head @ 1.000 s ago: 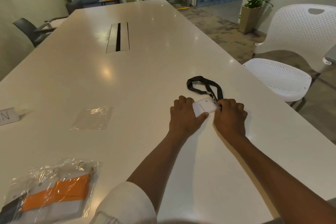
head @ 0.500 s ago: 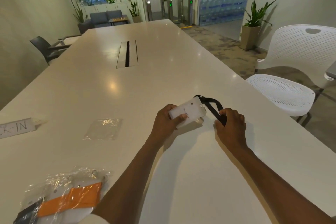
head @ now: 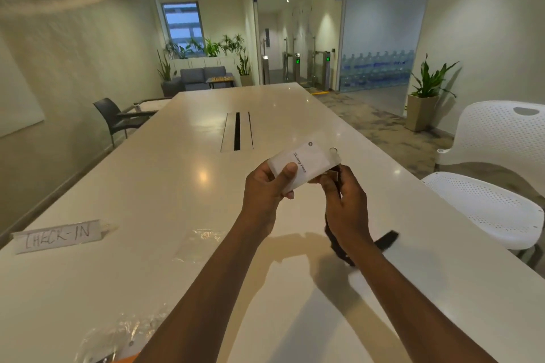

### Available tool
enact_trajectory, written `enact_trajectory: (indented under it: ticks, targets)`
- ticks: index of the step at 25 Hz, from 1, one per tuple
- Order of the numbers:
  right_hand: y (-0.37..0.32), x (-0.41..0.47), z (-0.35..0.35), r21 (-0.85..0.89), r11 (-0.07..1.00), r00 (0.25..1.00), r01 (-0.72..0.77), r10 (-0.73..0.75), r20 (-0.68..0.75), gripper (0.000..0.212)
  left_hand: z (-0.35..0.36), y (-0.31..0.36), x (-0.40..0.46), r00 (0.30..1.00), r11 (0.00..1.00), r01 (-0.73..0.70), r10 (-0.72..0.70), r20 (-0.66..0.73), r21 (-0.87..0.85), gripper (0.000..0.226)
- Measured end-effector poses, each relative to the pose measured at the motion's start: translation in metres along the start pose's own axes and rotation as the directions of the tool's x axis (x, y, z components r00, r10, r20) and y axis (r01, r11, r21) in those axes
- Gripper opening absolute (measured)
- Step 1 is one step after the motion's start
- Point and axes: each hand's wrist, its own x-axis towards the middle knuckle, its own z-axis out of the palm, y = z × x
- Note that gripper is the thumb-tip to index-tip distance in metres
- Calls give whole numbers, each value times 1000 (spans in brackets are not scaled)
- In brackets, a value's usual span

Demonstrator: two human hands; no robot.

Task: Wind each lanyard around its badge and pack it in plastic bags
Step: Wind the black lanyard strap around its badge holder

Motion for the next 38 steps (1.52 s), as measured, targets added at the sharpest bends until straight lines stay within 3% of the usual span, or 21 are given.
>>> enact_trajectory:
  ticks: [3,6,10,15,19,23,25,27,30,33,38]
  targets:
    - [-28,6,13,95,993,997,75,-73,-23,12,-5,26,6,997,995,-65,61,-48,-80,26]
    - [-39,-1,26,179,983,998,30,-41,55,17,-12,41,10,984,991,-133,129,-123,-19,18]
    - [-42,-18,44,116,992,990,-58,42,137,25,-21,48,12,949,982,-163,181,-256,92,11]
    - [-34,-33,52,-27,982,934,-187,187,305,21,-42,71,24,914,985,-170,146,-379,-32,34]
    - [-23,-33,44,-34,969,922,-243,242,303,17,-51,100,31,913,969,-231,185,-364,-84,43]
    - [-6,-37,37,-136,948,887,-289,318,334,19,-50,115,36,921,961,-253,203,-333,-114,20]
    - [-3,-37,34,-149,943,899,-298,330,289,29,-47,112,35,932,967,-242,210,-297,-76,17]
    - [-13,-28,31,-57,975,962,-215,222,160,43,-44,106,34,941,971,-236,221,-258,-28,15]
    - [-43,-6,32,34,998,998,-48,47,31,34,-38,99,30,950,976,-216,211,-232,6,12]
    - [-63,9,38,27,999,1000,19,-19,-9,38,-31,94,27,955,982,-189,191,-227,31,21]
    - [-64,12,55,-75,997,1000,-10,9,-6,47,-26,86,21,960,986,-156,166,-224,63,44]
